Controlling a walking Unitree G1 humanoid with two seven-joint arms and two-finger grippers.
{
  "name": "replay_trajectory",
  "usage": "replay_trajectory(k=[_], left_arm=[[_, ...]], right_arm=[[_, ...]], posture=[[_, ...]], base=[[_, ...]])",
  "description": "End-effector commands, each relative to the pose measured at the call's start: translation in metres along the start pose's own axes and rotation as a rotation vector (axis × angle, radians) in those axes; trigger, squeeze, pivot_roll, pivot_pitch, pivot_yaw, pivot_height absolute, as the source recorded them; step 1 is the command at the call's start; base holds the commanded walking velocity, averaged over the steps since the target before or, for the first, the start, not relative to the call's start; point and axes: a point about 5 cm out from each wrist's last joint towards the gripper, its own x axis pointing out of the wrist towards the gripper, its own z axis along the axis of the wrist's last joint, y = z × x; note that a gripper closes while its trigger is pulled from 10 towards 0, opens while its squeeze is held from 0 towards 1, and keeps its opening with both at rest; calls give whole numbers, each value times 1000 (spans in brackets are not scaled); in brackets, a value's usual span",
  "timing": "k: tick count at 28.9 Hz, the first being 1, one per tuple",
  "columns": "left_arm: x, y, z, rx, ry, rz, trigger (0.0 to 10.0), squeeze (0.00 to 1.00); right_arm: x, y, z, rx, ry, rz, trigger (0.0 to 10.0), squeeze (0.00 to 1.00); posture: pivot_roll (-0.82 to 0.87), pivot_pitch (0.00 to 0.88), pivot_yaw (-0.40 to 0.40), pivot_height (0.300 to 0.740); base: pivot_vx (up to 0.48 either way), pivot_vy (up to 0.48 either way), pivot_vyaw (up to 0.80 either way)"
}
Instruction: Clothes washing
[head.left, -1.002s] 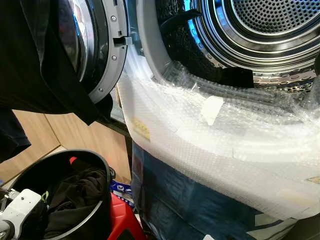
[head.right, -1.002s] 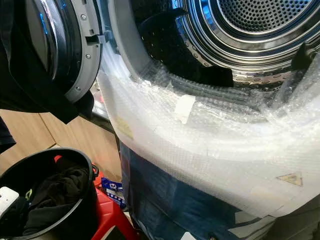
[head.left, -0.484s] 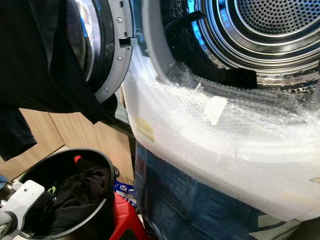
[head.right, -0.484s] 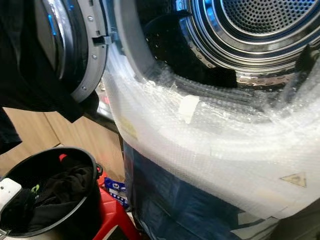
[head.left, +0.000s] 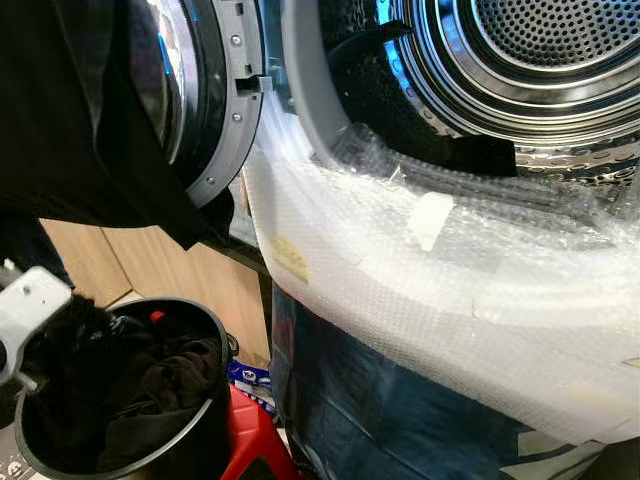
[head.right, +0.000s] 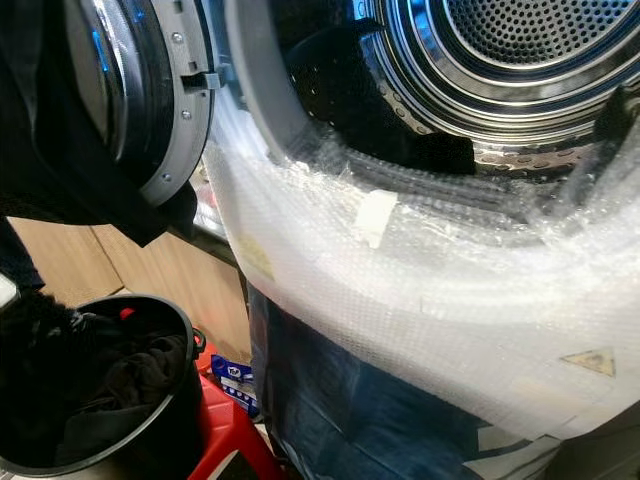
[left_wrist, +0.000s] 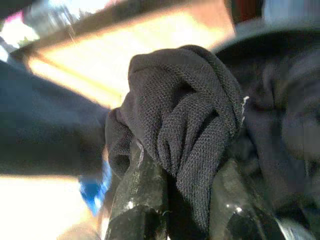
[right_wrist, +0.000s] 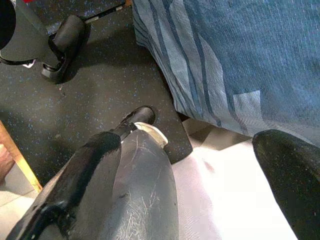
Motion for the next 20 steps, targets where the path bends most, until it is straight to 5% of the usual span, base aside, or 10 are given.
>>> replay_trajectory(k=[1,5,12,16,20], left_arm=[[-14,11,32,62,-118,34,0,0],[-20,10,82,85,-341,14,0,0],[-13,-8,115,39,-506,-101,0,0],[12,-70,148,31,-610,-374,0,0],[15,-100,159,25,-635,-515,0,0]], right_arm=[[0,3,4,-9,-16,5,10000,0],[0,4,4,-5,-16,4,10000,0],[0,5,3,-2,-9,2,10000,0],[0,6,4,21,-15,4,10000,0],[0,5,4,38,-15,3,10000,0]], posture=[[262,0,68,740],[263,0,71,740],[254,0,72,740],[224,0,83,740],[214,0,82,740]], base=[[0,0,0],[0,0,0],[0,0,0],[0,0,0],[0,0,0]])
